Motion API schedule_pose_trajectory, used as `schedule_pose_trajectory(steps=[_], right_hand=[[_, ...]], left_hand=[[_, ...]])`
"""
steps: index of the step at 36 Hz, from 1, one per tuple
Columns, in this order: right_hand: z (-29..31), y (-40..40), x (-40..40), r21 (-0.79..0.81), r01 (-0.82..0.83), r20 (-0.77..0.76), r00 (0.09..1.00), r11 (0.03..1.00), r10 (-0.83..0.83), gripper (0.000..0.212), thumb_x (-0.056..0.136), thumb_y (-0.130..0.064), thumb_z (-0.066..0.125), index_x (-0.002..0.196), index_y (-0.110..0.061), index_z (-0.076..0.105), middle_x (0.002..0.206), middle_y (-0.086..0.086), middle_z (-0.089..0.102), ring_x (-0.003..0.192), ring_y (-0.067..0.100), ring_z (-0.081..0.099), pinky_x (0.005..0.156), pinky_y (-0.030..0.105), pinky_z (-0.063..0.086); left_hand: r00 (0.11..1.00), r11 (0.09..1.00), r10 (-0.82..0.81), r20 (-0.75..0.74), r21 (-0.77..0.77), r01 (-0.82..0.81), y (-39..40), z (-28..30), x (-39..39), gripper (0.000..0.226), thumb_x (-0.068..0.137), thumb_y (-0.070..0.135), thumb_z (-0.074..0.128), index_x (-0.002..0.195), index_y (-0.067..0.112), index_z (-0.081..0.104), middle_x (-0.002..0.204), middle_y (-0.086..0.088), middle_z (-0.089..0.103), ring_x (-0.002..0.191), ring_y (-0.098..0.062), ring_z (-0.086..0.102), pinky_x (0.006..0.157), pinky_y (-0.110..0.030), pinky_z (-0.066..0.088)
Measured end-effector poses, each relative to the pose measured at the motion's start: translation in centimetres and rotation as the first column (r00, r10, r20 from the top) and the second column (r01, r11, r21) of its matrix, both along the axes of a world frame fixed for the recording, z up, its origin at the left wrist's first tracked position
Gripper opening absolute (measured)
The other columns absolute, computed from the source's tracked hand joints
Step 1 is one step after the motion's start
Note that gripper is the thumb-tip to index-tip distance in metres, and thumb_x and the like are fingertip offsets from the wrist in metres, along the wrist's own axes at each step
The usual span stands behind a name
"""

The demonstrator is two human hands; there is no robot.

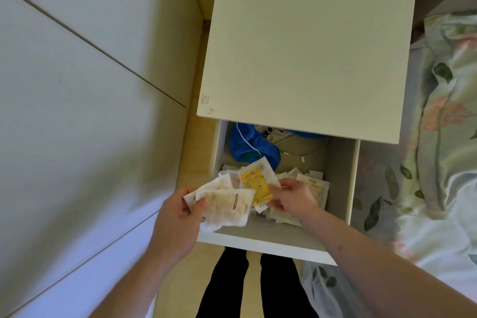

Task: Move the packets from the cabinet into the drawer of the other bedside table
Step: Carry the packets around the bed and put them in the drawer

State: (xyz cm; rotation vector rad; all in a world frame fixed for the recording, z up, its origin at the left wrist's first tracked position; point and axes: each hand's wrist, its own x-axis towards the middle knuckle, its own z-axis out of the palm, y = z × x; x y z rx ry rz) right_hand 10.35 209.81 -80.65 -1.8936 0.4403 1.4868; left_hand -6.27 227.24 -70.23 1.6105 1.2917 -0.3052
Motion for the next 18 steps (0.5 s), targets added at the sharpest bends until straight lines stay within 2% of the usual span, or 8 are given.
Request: schedule_pose_trajectory(steps=[2,6,9,11,13,15,18], right_hand=[[-0.7,0.9,-1.4,-0.064,-0.014,-0.047,0.999,0.998,0.011,0.006,0.097,-0.023,0.068,0.1,-0.018,0.065,0.084,0.005,0.076,0.059,0.014,0.073,0.059,0.029,0.062],[-2.3,2.9,-4.2,-0.107,-0.078,-0.028,0.997,0.991,0.075,0.024,0.097,-0.025,0.065,0.119,-0.017,0.061,0.098,0.007,0.073,0.048,0.011,0.068,0.05,0.024,0.056],[-2.7,4.5,-5.7,-0.112,-0.184,-0.04,0.983,0.977,0.181,0.023,0.098,-0.02,0.062,0.121,-0.017,0.063,0.103,0.008,0.072,0.057,0.014,0.069,0.044,0.021,0.05],[-2.7,5.1,-6.4,-0.1,-0.32,-0.028,0.947,0.942,0.319,0.024,0.095,-0.015,0.06,0.119,-0.02,0.065,0.104,0.008,0.072,0.075,0.021,0.072,0.053,0.026,0.057],[-2.5,5.2,-6.8,-0.14,-0.496,0.04,0.862,0.857,0.506,0.024,0.093,-0.019,0.057,0.114,-0.025,0.067,0.106,0.004,0.072,0.092,0.023,0.07,0.072,0.033,0.06],[-2.1,5.0,-6.8,-0.182,-0.565,0.099,0.804,0.805,0.587,0.025,0.094,-0.025,0.055,0.116,-0.028,0.068,0.113,0.001,0.07,0.1,0.022,0.066,0.078,0.033,0.057],[-1.7,4.4,-6.1,-0.218,-0.595,0.132,0.767,0.774,0.627,0.033,0.097,-0.025,0.054,0.128,-0.029,0.065,0.124,0.001,0.068,0.11,0.023,0.065,0.084,0.032,0.056]], left_hand=[[1.0,1.0,0.004,-0.017,-0.01,-0.005,0.2,0.0,-0.8,0.009,0.099,0.026,0.062,0.091,0.023,0.066,0.085,0.011,0.076,0.074,-0.005,0.073,0.072,-0.039,0.061],[0.999,0.999,0.033,-0.022,-0.002,-0.033,0.7,0.2,-1.9,0.01,0.1,0.02,0.061,0.09,0.018,0.065,0.083,0.012,0.076,0.073,-0.004,0.073,0.068,-0.033,0.06],[0.999,1.0,0.03,-0.043,0.01,-0.03,1.1,0.1,-2.6,0.01,0.1,0.021,0.06,0.092,0.017,0.065,0.084,0.013,0.075,0.074,-0.003,0.072,0.07,-0.035,0.06],[0.998,0.999,0.041,-0.039,0.005,-0.04,1.3,0.0,-2.8,0.01,0.099,0.022,0.061,0.092,0.017,0.065,0.084,0.012,0.075,0.076,-0.005,0.073,0.068,-0.034,0.061],[0.998,0.999,0.047,-0.034,0.003,-0.047,1.5,0.0,-2.8,0.01,0.099,0.024,0.062,0.091,0.018,0.065,0.084,0.013,0.075,0.077,-0.006,0.073,0.065,-0.028,0.06],[0.998,0.998,0.06,-0.026,0.005,-0.06,1.5,-0.1,-2.8,0.01,0.098,0.025,0.063,0.091,0.018,0.065,0.085,0.014,0.075,0.078,-0.004,0.073,0.063,-0.025,0.059],[0.998,0.998,0.069,-0.015,0.007,-0.069,1.6,-0.3,-2.5,0.009,0.098,0.026,0.063,0.092,0.019,0.065,0.087,0.015,0.075,0.079,-0.002,0.072,0.066,-0.029,0.062]])
